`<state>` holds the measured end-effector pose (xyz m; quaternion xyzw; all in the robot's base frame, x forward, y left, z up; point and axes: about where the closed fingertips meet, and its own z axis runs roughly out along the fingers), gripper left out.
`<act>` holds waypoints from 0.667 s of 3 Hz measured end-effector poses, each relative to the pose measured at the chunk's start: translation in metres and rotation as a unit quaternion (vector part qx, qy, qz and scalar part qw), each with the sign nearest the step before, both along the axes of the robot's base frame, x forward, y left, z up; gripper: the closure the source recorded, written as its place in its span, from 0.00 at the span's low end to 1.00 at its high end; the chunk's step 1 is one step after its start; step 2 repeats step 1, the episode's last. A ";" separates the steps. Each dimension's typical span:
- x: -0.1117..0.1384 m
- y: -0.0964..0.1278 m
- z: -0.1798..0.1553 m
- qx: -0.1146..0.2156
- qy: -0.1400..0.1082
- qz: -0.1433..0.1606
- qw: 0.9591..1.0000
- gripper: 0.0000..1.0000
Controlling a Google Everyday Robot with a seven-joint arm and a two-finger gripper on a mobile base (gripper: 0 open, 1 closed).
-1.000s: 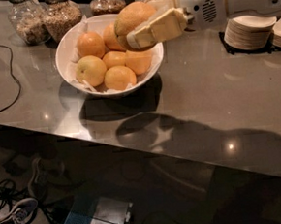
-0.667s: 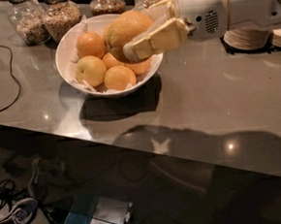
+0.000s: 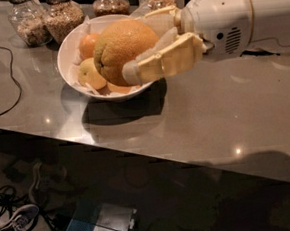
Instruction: Pick orange from white bowl
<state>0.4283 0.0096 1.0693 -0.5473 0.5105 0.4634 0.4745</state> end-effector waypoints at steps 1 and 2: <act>-0.002 0.000 0.001 0.002 0.000 0.001 1.000 1.00; -0.002 0.000 0.001 0.002 0.000 0.001 1.000 1.00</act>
Offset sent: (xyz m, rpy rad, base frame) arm 0.0000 0.0000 0.0000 0.0000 0.0000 0.0000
